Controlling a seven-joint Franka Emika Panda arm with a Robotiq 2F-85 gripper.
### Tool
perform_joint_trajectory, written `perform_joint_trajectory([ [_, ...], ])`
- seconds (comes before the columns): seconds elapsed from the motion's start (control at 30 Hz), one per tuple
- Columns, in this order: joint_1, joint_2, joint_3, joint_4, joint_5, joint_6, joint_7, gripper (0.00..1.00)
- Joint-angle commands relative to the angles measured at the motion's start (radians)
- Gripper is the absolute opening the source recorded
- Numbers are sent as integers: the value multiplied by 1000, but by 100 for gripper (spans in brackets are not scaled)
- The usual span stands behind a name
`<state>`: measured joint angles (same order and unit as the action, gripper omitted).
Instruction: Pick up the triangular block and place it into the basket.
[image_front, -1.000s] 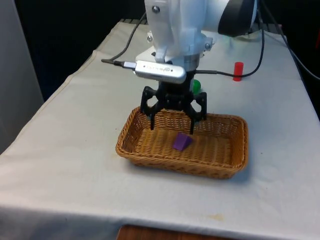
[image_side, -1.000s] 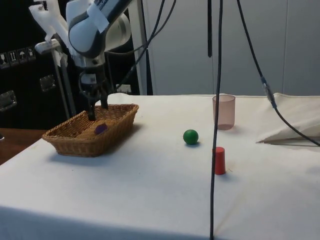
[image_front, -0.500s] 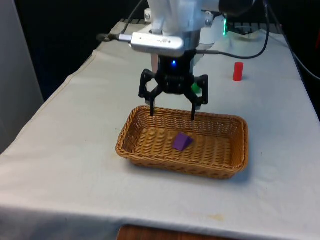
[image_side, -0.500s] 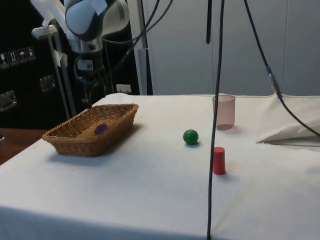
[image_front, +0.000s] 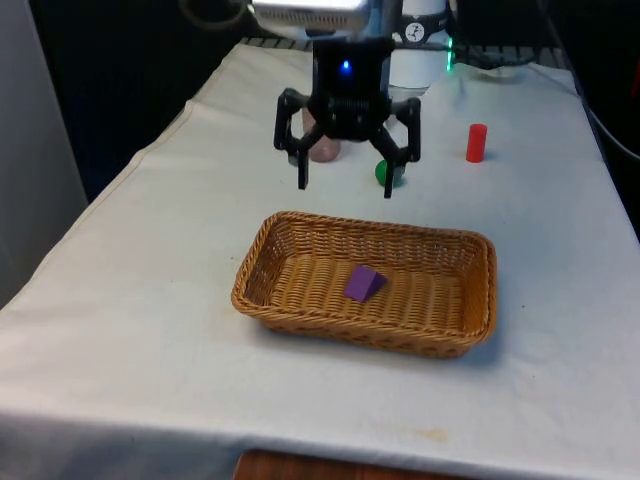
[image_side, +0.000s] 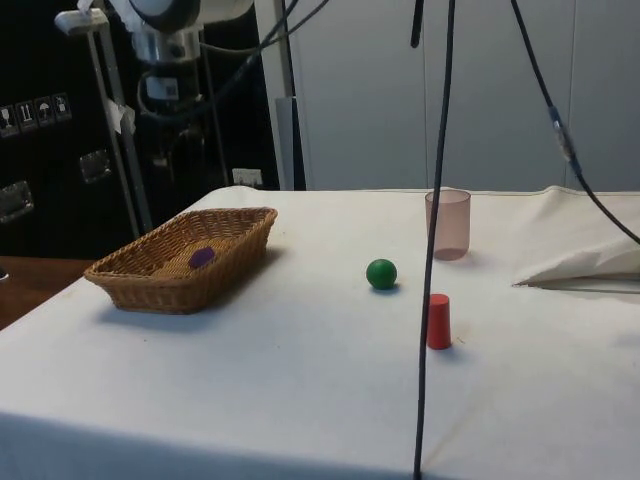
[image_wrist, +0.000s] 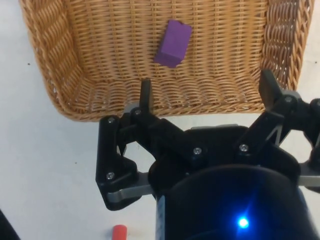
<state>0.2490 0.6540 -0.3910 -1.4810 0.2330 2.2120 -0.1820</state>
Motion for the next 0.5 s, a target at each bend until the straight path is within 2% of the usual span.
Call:
perform_joint_trajectory([
  [0.0,4,-8,-7,2,-8,-16,10,100],
  [0.07,0,-9,-1,2,-1,-8,3,100],
  [0.1,4,-17,-7,4,-9,-24,12,100],
  [0.33,4,-52,-12,24,-13,-65,19,100],
  [0.37,0,-47,-6,20,-5,-50,9,100],
  [0.4,5,-60,-14,30,-13,-75,20,100],
  [0.47,5,-65,-15,37,-13,-86,21,100],
])
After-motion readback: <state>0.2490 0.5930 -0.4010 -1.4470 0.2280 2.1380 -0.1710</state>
